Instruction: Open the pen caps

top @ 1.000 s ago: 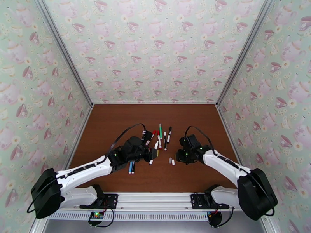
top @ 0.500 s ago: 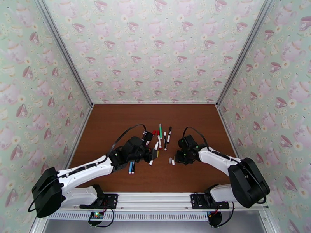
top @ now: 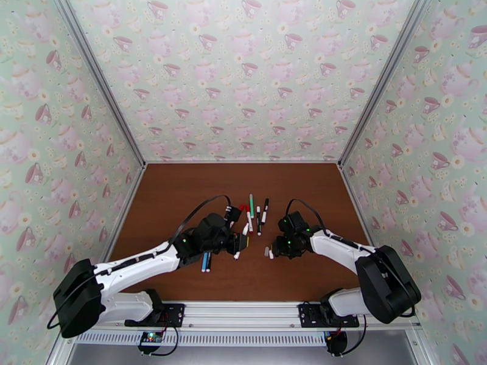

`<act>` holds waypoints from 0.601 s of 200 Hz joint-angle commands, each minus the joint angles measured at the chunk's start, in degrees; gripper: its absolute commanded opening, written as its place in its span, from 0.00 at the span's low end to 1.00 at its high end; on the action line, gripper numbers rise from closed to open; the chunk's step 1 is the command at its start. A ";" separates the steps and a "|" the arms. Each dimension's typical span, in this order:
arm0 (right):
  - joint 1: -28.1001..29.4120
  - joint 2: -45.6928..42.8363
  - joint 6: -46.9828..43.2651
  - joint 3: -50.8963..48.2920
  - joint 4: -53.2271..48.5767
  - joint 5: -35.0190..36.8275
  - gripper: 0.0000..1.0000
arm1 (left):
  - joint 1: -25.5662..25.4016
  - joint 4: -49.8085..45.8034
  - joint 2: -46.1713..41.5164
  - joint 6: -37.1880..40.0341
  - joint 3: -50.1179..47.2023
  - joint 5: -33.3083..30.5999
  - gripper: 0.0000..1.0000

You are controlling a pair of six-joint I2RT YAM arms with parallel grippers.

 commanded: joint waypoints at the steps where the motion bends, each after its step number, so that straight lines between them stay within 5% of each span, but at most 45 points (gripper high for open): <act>1: 0.56 -1.32 -0.42 0.84 -0.04 -1.12 0.25 | 0.24 -0.62 0.10 0.12 0.93 0.58 0.02; 69: 1.21 -1.82 0.21 0.67 -0.28 -0.95 0.22 | 0.18 -2.47 -0.37 0.03 0.46 -1.29 0.03; 120: 1.22 -5.49 0.98 1.02 -1.01 -0.29 0.31 | -0.50 -7.01 -1.31 -0.90 -0.59 -8.31 0.03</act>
